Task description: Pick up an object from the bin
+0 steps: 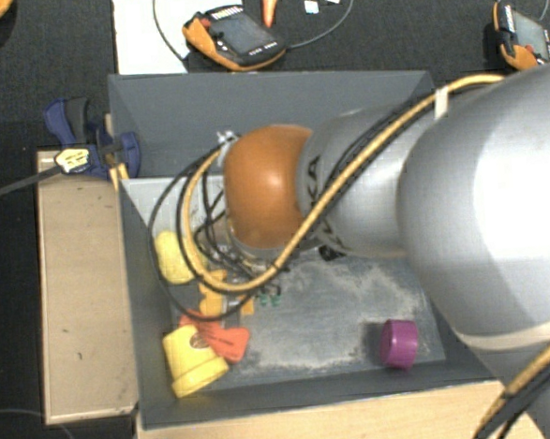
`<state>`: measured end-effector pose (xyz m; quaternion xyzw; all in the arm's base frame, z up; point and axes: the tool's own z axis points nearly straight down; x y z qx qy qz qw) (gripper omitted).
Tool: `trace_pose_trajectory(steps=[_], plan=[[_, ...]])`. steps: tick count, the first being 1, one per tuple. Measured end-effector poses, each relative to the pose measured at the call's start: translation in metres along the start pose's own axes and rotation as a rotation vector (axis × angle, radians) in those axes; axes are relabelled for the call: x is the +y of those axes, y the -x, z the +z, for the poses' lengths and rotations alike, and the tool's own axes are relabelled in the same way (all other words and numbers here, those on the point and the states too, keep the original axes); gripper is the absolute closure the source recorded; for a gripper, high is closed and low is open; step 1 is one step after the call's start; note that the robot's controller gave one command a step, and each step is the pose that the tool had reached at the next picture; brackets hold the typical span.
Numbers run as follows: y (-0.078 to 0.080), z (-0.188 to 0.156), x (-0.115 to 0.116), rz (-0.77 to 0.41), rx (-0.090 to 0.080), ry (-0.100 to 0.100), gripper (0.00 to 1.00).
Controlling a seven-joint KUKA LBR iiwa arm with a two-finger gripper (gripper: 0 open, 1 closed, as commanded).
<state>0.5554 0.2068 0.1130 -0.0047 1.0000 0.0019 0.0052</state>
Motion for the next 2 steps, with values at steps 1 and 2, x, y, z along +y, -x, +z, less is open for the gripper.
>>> trace_pose_trajectory(steps=[1,2], plan=[[0.0000,0.0000,0.0000,0.000,0.000,0.000,1.00],[0.0000,0.0000,0.0000,0.001,0.000,0.000,1.00]])
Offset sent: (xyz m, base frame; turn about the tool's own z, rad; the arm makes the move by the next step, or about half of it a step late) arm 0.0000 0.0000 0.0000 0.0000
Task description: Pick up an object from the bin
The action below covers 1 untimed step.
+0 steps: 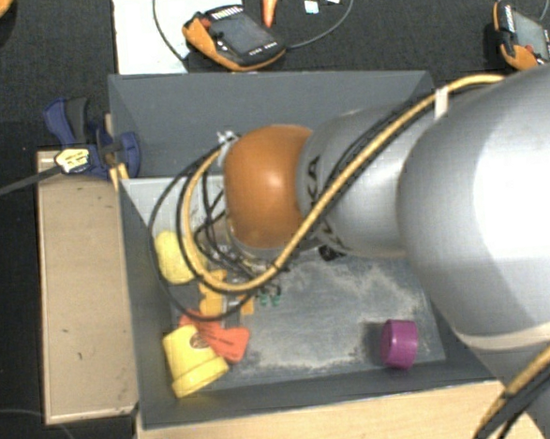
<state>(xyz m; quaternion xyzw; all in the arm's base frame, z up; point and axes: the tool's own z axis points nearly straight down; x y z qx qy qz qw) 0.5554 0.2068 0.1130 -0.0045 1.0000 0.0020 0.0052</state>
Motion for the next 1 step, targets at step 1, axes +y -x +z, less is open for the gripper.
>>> trace_pose_trajectory(steps=[1], plan=[[0.0000,0.0000,0.0000,0.000,0.000,0.000,1.00]])
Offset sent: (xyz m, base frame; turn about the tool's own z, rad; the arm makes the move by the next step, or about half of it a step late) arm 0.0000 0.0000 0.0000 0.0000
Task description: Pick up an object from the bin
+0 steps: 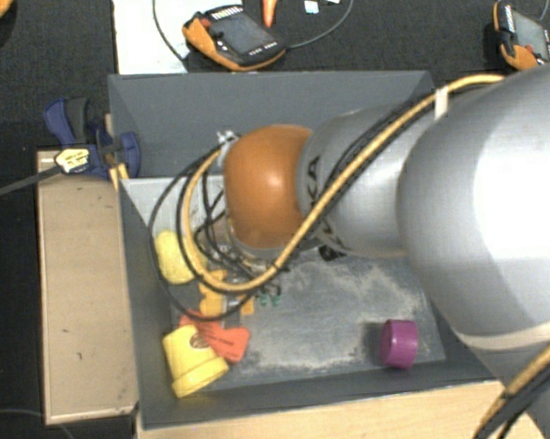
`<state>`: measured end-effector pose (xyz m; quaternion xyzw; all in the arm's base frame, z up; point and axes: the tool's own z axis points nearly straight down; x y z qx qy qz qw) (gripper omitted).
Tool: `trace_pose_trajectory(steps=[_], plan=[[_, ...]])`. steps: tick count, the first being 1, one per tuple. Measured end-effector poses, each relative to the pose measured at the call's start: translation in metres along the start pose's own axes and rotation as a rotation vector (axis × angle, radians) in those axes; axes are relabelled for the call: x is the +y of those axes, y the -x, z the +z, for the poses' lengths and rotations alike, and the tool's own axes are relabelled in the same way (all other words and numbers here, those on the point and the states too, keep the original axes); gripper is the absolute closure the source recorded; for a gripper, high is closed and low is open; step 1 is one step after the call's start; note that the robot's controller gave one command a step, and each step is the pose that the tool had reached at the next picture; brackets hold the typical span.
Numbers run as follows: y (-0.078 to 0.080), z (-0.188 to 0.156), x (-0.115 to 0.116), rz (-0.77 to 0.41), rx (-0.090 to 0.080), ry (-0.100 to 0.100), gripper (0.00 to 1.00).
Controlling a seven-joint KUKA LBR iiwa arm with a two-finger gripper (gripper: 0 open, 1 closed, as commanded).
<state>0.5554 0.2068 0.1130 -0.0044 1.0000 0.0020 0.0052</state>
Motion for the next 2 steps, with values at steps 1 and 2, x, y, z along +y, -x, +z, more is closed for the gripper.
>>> trace_pose_trajectory(steps=[1,2], plan=[[0.0000,0.0000,0.0000,0.000,0.000,0.000,1.00],[0.0000,0.0000,0.0000,0.000,0.000,0.000,1.00]])
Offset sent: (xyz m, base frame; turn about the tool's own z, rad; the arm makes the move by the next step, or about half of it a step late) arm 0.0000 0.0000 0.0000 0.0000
